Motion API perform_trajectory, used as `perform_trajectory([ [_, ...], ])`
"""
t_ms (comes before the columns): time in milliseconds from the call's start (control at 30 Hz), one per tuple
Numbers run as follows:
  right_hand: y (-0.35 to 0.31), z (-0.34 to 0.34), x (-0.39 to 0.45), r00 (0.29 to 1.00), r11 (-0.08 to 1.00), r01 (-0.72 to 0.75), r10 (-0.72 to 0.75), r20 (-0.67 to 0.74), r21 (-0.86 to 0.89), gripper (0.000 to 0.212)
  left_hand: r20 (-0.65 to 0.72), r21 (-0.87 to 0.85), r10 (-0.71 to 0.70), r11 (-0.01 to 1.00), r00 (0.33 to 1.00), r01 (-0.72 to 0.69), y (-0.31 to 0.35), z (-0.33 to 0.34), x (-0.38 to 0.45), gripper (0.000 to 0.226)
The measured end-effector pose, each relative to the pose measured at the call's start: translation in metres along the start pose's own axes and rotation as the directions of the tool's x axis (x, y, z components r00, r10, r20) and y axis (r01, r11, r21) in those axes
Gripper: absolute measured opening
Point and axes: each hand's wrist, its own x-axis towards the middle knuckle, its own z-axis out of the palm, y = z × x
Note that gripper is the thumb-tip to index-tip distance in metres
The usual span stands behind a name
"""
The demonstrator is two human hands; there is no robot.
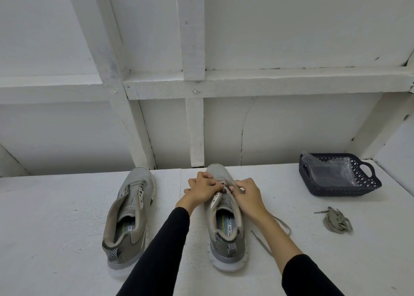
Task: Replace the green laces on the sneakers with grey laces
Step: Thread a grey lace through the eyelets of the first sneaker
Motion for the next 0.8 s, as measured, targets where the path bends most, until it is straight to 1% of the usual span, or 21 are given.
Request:
perform_trajectory([
  [67,-0.003,-0.005,0.002,0.993,0.979,0.108,-0.098,0.065,-0.174,0.015,-0.02,0.019,-0.026,0.999,0.999,0.026,0.007,0.002,-0.001,0.016],
  [133,-0.004,-0.009,0.002,0.984,0.91,0.176,-0.151,0.097,-0.375,0.007,-0.045,0.023,-0.038,0.999,0.998,0.039,0.01,0.005,0.0,0.014],
  [167,-0.002,-0.01,0.001,0.983,0.884,0.181,-0.152,0.102,-0.43,0.004,-0.059,0.026,-0.042,0.999,0.997,0.044,0.011,0.007,0.001,0.015],
  [200,0.001,-0.011,0.001,0.985,0.881,0.169,-0.132,0.114,-0.441,0.004,-0.072,0.029,-0.047,0.998,0.996,0.05,0.01,0.008,0.001,0.015],
  [267,0.005,-0.011,0.001,0.985,0.923,0.113,-0.057,0.16,-0.369,0.014,-0.106,0.019,-0.055,0.998,0.993,0.058,0.009,0.012,0.001,0.02],
  [333,0.001,-0.01,0.003,0.986,0.978,0.011,0.023,0.164,-0.206,0.027,-0.139,-0.011,-0.068,0.998,0.988,0.067,0.009,0.016,0.0,0.021],
  [400,-0.007,-0.01,0.003,0.978,0.99,-0.138,0.14,0.156,-0.019,0.038,-0.155,-0.048,-0.078,0.996,0.985,0.071,0.008,0.019,-0.002,0.02],
  [467,-0.012,-0.011,0.001,0.952,0.962,-0.26,0.241,0.187,0.083,0.04,-0.162,-0.08,-0.078,0.995,0.984,0.066,0.007,0.021,-0.005,0.017],
  [533,-0.012,-0.012,-0.002,0.931,0.923,-0.343,0.311,0.19,0.171,0.04,-0.178,-0.108,-0.086,0.992,0.98,0.067,0.005,0.02,-0.005,0.013],
  [633,-0.01,-0.015,-0.007,0.889,0.817,-0.45,0.448,0.093,0.362,0.05,-0.192,-0.159,-0.118,0.983,0.974,0.088,0.003,0.018,-0.002,0.008],
  [667,-0.008,-0.018,-0.009,0.871,0.797,-0.475,0.487,0.069,0.373,0.051,-0.174,-0.193,-0.132,0.976,0.976,0.097,0.003,0.018,-0.002,0.012],
  [700,-0.006,-0.021,-0.012,0.85,0.786,-0.51,0.522,0.067,0.349,0.051,-0.156,-0.224,-0.128,0.97,0.979,0.091,0.003,0.019,0.0,0.02],
  [767,-0.001,-0.025,-0.02,0.803,0.764,-0.594,0.582,0.13,0.251,0.046,-0.136,-0.273,-0.136,0.957,0.981,0.095,0.003,0.022,0.0,0.041],
  [800,0.001,-0.027,-0.025,0.774,0.748,-0.633,0.609,0.173,0.201,0.041,-0.125,-0.286,-0.136,0.954,0.983,0.096,0.004,0.025,-0.001,0.048],
])
